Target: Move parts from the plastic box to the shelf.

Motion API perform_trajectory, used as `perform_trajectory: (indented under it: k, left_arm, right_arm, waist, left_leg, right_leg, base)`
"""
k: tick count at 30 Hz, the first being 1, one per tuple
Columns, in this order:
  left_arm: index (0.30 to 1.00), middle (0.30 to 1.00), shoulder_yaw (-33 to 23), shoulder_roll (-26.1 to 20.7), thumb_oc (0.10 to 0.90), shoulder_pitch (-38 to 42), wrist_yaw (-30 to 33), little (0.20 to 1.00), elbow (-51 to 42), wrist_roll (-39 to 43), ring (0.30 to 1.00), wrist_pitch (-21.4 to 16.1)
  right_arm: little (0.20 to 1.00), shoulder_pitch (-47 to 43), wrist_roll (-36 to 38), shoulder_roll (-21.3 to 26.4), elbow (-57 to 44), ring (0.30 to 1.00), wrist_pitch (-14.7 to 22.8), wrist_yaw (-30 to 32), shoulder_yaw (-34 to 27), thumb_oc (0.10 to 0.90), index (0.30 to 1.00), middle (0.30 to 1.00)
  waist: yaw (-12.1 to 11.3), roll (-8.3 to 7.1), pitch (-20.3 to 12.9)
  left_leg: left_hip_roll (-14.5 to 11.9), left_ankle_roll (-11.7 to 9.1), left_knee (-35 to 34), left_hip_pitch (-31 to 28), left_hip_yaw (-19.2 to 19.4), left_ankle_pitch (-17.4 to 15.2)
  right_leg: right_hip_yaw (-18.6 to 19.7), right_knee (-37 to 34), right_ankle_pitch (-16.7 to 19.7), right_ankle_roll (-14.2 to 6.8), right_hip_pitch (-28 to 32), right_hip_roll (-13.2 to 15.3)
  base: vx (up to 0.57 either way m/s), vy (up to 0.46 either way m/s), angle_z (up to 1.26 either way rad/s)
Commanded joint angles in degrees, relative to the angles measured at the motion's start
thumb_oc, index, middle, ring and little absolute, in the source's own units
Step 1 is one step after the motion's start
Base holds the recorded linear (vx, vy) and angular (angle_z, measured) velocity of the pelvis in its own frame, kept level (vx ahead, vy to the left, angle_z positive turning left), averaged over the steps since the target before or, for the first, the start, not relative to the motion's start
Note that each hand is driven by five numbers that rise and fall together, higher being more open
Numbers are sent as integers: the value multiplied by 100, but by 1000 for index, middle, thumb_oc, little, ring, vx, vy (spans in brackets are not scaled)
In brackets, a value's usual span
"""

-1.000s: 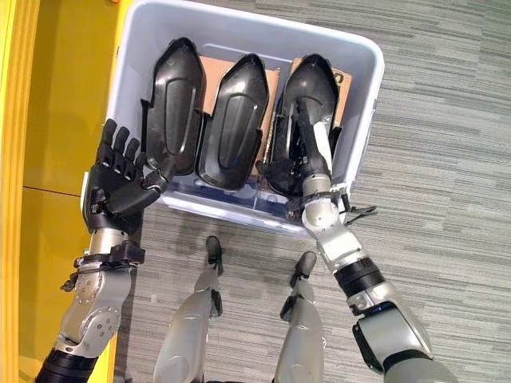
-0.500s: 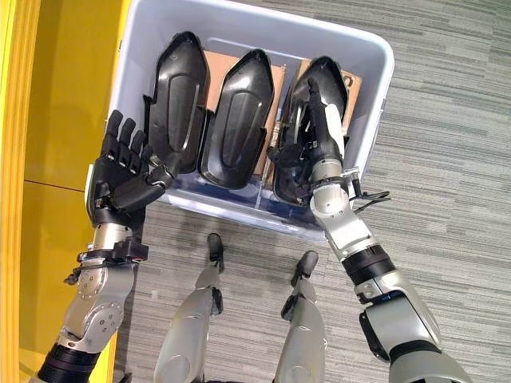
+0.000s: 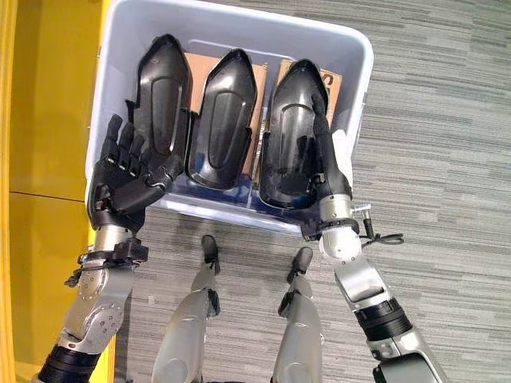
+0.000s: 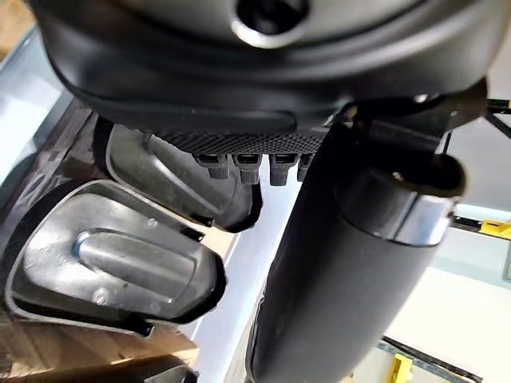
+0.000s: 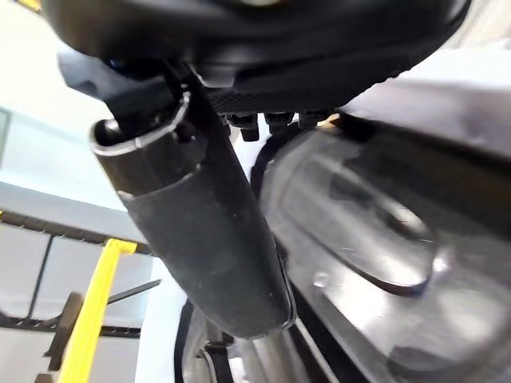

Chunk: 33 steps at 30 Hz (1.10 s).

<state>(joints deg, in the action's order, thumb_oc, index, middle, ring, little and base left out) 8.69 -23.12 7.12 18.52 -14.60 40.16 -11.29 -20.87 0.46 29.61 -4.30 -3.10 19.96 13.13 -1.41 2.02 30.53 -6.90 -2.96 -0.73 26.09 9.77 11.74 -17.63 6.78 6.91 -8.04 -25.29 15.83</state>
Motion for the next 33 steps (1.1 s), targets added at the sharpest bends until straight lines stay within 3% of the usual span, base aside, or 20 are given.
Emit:
perform_trajectory:
  k: [1,11,24,33]
  left_arm:
    - [1000,1000,-440,-84,900,20,-15,1000,-738,-190,1000,-425]
    - [1000,1000,-435,-77,900,-125,13,1000,-734,-240,1000,-414]
    - [1000,1000,-373,-58,900,-118,77,1000,-723,-252,1000,-447]
    - [1000,1000,-252,-30,900,-51,99,1000,-620,-168,1000,-441]
  right_arm:
    - [1000,-218,-237,-44,-1023,1000,716,-32,-239,900,1000,1000]
    - [1000,182,-210,-93,-1169,1000,838,-99,-110,900,1000,1000]
    - [1000,76,-391,-95,-1139,1000,790,-86,178,900,1000,1000]
    - [1000,-139,-18,-241,-432,1000,632,-125,458,900,1000,1000]
  waist:
    - [45,-308,-74]
    - [100,-361,-74]
    - [89,-353,-74]
    - [34,-312,-74]
  left_leg:
    - [-153,-187,568,-308,193,-886]
    - [-155,-196,572,-270,221,-871]
    - [-142,-197,572,-227,225,-865]
    - [-126,-186,604,-156,199,-869]
  right_leg:
    - [195,423,-507,-125,151,96]
    - [216,382,-488,-132,121,74]
    - [216,349,-462,-142,111,88]
    - [195,362,-456,-122,71,102]
  base:
    - [0,0,0]
    - [0,0,0]
    - [0,0,0]
    - [0,0,0]
